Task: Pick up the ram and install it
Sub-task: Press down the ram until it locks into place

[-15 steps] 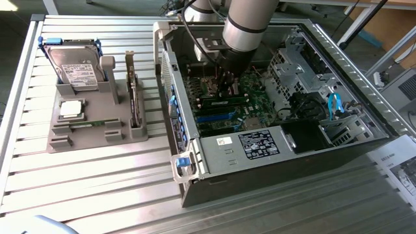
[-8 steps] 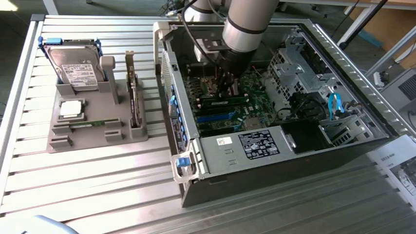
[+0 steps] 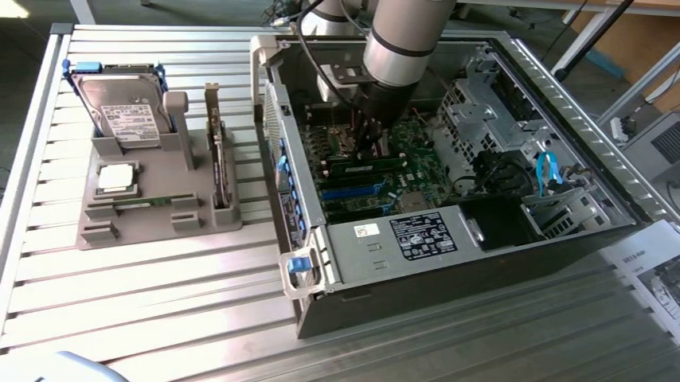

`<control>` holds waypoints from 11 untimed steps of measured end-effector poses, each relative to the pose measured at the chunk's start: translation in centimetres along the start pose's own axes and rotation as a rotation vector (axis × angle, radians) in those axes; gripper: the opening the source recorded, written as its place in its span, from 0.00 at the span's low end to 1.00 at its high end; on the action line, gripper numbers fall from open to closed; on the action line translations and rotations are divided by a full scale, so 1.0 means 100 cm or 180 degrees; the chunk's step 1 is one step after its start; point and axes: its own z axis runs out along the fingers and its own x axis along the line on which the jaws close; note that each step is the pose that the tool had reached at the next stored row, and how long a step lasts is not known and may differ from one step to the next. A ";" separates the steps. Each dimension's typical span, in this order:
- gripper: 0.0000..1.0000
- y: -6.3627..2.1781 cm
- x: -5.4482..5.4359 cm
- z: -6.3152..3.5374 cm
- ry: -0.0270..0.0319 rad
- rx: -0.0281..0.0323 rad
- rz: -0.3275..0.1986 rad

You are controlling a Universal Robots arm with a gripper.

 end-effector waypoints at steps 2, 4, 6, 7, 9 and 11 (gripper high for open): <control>0.10 0.0000 0.000 0.0002 0.0000 0.0000 0.0000; 0.10 0.0000 0.000 0.0008 0.0000 0.0000 0.0000; 0.10 0.0000 0.000 0.0012 0.0000 0.0000 0.0000; 0.10 0.0000 0.000 0.0014 0.0001 0.0000 0.0000; 0.10 0.0000 0.000 0.0019 0.0001 0.0000 0.0000; 0.10 0.0000 0.000 0.0022 0.0001 0.0000 0.0000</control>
